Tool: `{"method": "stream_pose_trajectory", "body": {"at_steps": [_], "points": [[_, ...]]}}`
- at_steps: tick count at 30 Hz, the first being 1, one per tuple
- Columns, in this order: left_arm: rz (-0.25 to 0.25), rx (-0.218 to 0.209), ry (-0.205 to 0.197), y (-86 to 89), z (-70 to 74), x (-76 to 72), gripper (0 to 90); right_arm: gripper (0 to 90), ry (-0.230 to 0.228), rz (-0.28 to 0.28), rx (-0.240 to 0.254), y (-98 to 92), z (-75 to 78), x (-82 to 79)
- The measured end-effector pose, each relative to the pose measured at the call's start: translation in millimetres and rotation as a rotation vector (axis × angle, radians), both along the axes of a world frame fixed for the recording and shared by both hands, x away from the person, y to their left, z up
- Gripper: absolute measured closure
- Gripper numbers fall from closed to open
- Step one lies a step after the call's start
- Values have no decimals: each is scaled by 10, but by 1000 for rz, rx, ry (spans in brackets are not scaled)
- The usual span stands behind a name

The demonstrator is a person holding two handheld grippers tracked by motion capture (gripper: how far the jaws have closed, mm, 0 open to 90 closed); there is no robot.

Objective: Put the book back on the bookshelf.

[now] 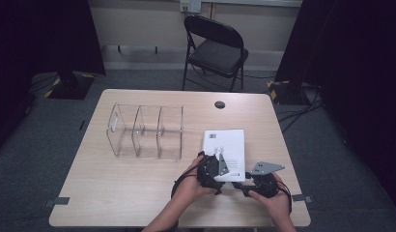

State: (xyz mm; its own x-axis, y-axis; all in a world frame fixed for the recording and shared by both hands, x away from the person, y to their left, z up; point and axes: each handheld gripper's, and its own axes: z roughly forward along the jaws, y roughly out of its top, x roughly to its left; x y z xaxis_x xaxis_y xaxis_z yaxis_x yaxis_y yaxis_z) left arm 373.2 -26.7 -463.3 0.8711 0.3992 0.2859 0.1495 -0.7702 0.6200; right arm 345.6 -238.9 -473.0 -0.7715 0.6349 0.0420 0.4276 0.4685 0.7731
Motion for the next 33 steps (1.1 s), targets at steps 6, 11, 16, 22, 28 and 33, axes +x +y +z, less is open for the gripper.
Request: {"method": "stream_pose_trajectory", "body": {"at_steps": [6,11,16,22,28,33], "points": [[-6,-14,2,9,-3,-8,120,463,20,0,10,-4,-14,4],[-8,-18,4,12,-6,-18,128,402,-6,12,-55,5,-34,-8],[-18,-18,9,24,5,-6,138,415,0,-3,-71,-45,-43,-14],[-24,-18,6,58,11,-4,150,419,4,-25,-33,-81,-60,13],[-21,-13,-1,52,6,-9,149,422,1,-32,-25,-67,-29,20],[-22,4,7,40,22,1,140,425,-15,-36,-35,-52,-13,11]]}}
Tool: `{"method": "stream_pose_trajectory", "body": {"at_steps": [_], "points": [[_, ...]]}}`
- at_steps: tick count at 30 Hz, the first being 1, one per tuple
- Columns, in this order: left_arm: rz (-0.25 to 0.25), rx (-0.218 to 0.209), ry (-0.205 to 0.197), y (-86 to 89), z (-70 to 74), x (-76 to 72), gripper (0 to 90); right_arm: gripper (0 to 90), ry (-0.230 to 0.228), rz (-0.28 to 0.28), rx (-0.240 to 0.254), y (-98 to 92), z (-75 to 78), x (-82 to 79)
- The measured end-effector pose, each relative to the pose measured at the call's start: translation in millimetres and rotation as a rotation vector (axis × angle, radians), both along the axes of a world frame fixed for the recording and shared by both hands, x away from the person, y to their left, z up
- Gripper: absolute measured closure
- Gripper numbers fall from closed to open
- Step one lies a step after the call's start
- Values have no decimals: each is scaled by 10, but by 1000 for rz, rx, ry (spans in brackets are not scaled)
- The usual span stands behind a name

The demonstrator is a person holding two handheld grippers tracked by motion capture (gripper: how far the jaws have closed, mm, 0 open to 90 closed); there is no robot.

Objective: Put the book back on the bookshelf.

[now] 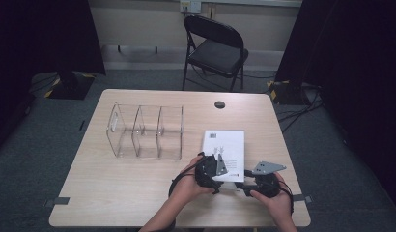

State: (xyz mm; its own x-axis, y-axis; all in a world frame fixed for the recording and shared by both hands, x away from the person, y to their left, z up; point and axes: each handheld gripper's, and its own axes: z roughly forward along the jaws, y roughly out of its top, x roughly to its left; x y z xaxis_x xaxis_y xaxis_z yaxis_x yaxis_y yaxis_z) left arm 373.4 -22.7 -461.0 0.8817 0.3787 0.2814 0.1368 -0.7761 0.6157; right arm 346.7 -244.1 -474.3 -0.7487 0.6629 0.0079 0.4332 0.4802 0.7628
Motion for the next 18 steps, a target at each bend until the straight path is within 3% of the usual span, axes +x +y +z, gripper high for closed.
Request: {"method": "stream_pose_trajectory", "body": {"at_steps": [3,9,10,12,14,16,18], "points": [[-8,6,1,-13,1,9,118,426,2,0,1,3,-3,1],[-8,-28,-12,-73,-10,20,92,428,-4,-6,18,9,19,-6],[-25,-8,-18,-81,-4,30,92,428,-4,-7,16,11,24,-6],[-23,-17,-14,-116,-22,38,74,428,-6,2,11,11,14,-2],[-34,17,-26,-120,-7,43,74,428,-8,1,11,13,10,0],[-44,8,-42,-136,-9,20,98,428,-7,6,-5,16,12,-3],[-69,31,-49,-131,13,-5,149,428,-7,9,-6,15,8,-1]]}}
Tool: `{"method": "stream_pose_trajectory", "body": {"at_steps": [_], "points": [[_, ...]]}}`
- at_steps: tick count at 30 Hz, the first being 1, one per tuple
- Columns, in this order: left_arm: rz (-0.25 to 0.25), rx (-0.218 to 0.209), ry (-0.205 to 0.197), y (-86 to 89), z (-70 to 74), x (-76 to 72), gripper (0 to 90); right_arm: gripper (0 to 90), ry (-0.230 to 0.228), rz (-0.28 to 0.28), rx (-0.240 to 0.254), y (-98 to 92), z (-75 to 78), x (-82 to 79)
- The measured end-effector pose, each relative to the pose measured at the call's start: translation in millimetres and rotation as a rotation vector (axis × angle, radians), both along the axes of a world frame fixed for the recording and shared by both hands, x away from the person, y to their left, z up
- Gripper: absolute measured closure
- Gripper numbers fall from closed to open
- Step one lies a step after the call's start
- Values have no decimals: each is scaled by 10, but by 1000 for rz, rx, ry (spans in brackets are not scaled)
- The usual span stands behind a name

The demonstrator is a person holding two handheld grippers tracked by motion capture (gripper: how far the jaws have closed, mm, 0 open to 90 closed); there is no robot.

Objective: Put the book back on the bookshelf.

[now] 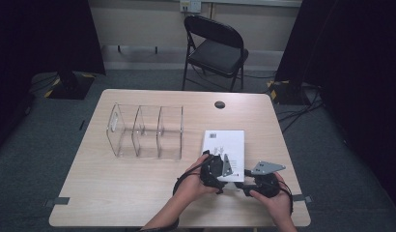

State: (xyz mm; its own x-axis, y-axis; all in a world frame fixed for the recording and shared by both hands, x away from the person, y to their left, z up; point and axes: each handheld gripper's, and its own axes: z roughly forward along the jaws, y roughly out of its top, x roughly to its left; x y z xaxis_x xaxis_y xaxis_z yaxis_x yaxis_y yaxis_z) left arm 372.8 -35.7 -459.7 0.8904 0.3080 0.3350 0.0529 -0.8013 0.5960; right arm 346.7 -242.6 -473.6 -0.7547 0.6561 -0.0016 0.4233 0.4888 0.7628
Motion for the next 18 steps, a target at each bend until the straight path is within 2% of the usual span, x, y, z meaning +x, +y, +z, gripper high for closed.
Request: {"method": "stream_pose_trajectory", "body": {"at_steps": [11,12,14,15,16,18], "points": [[-20,-5,1,23,11,-10,202,423,20,-11,23,-47,-29,2],[-19,-4,2,22,15,-12,203,427,19,-16,-2,-52,-32,5],[-21,-4,3,23,14,-12,205,426,23,-15,-11,-53,-35,5],[-13,-21,6,25,5,-17,207,426,30,-20,-5,-54,-53,8],[-13,-21,6,25,5,-17,208,426,30,-20,-5,-54,-53,8],[-1,-44,6,17,-6,-29,211,426,12,-28,-1,-37,-45,15]]}}
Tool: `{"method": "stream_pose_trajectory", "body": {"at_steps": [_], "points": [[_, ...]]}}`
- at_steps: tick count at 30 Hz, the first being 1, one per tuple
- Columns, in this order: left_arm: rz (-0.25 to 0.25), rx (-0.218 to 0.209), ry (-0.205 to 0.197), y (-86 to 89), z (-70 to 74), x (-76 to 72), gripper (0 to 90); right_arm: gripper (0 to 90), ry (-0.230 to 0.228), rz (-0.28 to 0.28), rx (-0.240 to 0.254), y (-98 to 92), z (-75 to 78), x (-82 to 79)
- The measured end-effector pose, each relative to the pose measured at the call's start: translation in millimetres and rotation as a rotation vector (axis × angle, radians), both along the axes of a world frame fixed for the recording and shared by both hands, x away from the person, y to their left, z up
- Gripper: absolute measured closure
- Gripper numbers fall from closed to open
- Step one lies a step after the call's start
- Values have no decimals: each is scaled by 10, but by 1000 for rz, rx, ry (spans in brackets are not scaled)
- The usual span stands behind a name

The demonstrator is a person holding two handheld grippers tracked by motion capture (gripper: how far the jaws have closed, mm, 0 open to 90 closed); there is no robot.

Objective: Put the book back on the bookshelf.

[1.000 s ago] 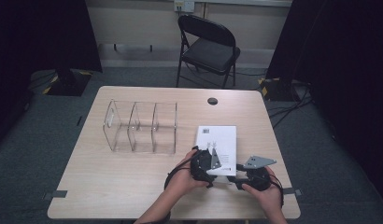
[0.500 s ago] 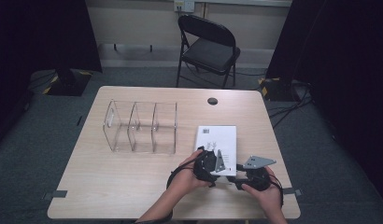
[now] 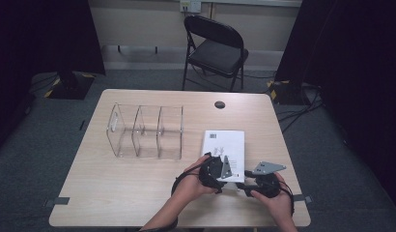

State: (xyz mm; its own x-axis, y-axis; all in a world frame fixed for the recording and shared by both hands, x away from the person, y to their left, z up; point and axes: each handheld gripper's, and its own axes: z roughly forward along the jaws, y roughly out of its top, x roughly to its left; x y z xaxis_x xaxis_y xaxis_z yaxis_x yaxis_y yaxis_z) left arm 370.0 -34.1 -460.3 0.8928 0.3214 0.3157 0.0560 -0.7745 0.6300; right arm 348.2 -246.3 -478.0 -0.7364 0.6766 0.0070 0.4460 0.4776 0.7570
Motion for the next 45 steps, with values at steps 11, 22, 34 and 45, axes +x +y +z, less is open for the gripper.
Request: {"method": "stream_pose_trajectory", "body": {"at_steps": [11,22,34,45], "points": [[8,15,7,-67,-12,51,83,429,-30,12,-27,54,33,-17],[3,25,-22,-122,-52,115,45,429,-32,16,-8,67,48,-23],[-46,40,-78,-116,-56,33,173,394,-19,35,1,40,3,-52],[-71,51,-107,-112,-63,0,217,338,0,36,-58,-146,-136,-83]]}}
